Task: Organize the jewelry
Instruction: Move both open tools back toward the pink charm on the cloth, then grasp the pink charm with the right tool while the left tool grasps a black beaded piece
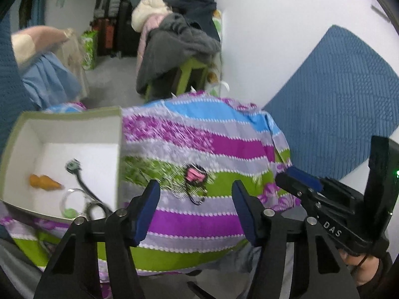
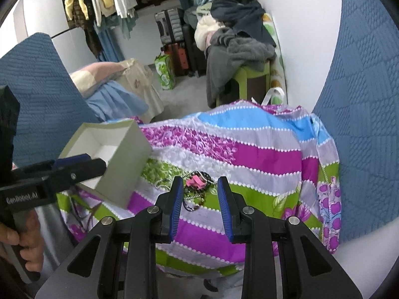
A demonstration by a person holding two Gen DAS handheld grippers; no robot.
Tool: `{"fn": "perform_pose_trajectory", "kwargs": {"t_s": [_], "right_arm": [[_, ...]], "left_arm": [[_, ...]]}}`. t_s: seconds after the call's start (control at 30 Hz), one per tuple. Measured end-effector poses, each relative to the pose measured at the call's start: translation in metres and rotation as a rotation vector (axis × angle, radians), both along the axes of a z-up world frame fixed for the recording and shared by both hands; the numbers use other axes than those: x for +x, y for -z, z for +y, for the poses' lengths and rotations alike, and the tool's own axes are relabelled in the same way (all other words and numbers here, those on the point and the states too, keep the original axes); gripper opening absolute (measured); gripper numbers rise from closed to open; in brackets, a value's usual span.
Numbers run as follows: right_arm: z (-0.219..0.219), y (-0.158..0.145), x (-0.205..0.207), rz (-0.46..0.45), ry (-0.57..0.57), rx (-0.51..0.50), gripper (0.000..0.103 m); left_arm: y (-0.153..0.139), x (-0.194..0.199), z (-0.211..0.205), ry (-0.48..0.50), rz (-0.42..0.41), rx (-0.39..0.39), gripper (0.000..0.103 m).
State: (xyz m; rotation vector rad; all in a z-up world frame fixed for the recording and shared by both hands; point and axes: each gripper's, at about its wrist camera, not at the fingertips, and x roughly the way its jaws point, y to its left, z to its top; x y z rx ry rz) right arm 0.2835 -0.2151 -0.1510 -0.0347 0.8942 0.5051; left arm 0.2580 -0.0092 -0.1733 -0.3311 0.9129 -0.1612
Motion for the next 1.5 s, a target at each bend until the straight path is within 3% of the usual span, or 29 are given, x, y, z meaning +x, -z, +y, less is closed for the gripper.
{"fn": "perform_pose_trajectory", "kwargs": {"t_s": [0.13, 0.27, 0.47, 0.67, 0.8, 1.0, 1.33, 1.5], "right_arm": [[-0.002, 0.019, 0.012, 0.046, -0.036, 0.001, 0.026], [0.000, 0.041, 0.026, 0.102, -0.079, 0.016, 0.026], [0.008, 0.075, 0.052, 0.199, -0.141, 0.038, 0.020], [0.026, 0.107, 0.074, 0.266, -0.227, 0.034, 0.018], [0.037, 0.122, 0.085, 0.283, -0.266, 0.032, 0.018], [0.048, 0.138, 0.098, 0.300, -0.298, 0.009, 0.017], [0.062, 0.148, 0.101, 0.279, -0.345, -0.058, 0.008], [0.056, 0.146, 0.101, 0.303, -0.306, -0.048, 0.007]], "left_arm": [[0.021, 0.012, -0.011, 0.022, 0.039, -0.007, 0.046], [0.050, 0.025, -0.018, 0.026, 0.098, -0.041, 0.043], [0.090, 0.041, -0.023, 0.008, 0.169, -0.075, 0.030], [0.122, 0.057, -0.017, -0.019, 0.223, -0.118, 0.029], [0.130, 0.064, -0.016, -0.016, 0.230, -0.130, 0.024], [0.141, 0.072, -0.019, -0.012, 0.249, -0.138, 0.023], [0.147, 0.078, -0.022, -0.012, 0.250, -0.113, 0.023], [0.146, 0.084, -0.022, -0.022, 0.236, -0.097, 0.023]]}}
